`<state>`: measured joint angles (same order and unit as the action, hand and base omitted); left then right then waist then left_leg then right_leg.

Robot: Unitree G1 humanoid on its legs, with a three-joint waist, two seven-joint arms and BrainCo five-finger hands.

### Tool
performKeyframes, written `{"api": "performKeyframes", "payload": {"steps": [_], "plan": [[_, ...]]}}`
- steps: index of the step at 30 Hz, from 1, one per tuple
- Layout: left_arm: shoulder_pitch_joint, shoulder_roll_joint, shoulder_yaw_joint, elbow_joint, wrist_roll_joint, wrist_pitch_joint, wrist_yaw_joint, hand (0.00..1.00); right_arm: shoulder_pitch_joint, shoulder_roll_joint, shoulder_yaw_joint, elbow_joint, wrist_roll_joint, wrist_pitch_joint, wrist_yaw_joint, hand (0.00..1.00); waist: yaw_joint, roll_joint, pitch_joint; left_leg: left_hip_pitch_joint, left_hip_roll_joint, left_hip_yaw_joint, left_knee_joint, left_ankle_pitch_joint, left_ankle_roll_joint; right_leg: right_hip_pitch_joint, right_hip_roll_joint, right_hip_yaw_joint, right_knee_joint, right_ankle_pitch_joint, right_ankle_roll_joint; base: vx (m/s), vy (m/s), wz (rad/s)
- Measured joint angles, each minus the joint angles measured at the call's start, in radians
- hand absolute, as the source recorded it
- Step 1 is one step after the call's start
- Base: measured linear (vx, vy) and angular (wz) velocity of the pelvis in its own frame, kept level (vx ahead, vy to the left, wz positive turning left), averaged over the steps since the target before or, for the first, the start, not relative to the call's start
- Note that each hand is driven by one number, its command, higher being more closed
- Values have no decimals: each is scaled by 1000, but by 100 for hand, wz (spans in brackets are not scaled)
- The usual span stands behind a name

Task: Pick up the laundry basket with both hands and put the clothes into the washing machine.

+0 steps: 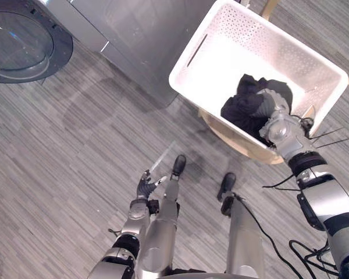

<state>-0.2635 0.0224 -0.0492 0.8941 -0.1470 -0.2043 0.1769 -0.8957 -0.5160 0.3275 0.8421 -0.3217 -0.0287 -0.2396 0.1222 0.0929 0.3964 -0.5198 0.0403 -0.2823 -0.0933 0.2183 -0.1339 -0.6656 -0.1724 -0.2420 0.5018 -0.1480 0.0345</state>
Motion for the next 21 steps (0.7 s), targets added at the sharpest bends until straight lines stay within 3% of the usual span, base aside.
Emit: {"api": "performKeyframes", "payload": {"steps": [4, 8, 11, 13, 21], "plan": [[13, 7, 3, 2, 1, 0, 0, 0, 133, 65, -160, -251, 71, -8, -42, 100, -3, -11, -4, 89, 10, 8, 0, -1, 0, 122, 22, -3, -68, 13, 2, 39, -54, -5], [61, 49, 22, 18, 8, 8, -1, 0, 279, 194, -296, -515, 211, -66, -91, 100, -32, -63, -39, 133, 26, 8, -1, -24, 11, 195, 49, -5, -137, 28, 10, 18, -36, -5], [139, 66, 50, 25, 45, 27, -3, 0, 452, 300, -309, -671, 274, -104, -80, 100, -50, -107, -91, 200, 26, 14, -1, -45, 21, 284, 56, -2, -191, 41, 20, 112, -16, -6], [177, 70, 60, 29, 55, 31, -4, 0, 538, 340, -298, -747, 284, -124, -59, 100, -52, -120, -134, 221, 25, 24, -1, -54, 26, 315, 59, 3, -218, 49, 23, 102, 13, -10], [259, 83, 64, 26, 81, 35, -28, 0, 734, 391, -202, -881, 349, -197, 80, 100, -57, -121, -208, 318, 31, 67, -1, -87, 32, 430, 83, 56, -321, 104, 38, 9, 27, -22]]}}
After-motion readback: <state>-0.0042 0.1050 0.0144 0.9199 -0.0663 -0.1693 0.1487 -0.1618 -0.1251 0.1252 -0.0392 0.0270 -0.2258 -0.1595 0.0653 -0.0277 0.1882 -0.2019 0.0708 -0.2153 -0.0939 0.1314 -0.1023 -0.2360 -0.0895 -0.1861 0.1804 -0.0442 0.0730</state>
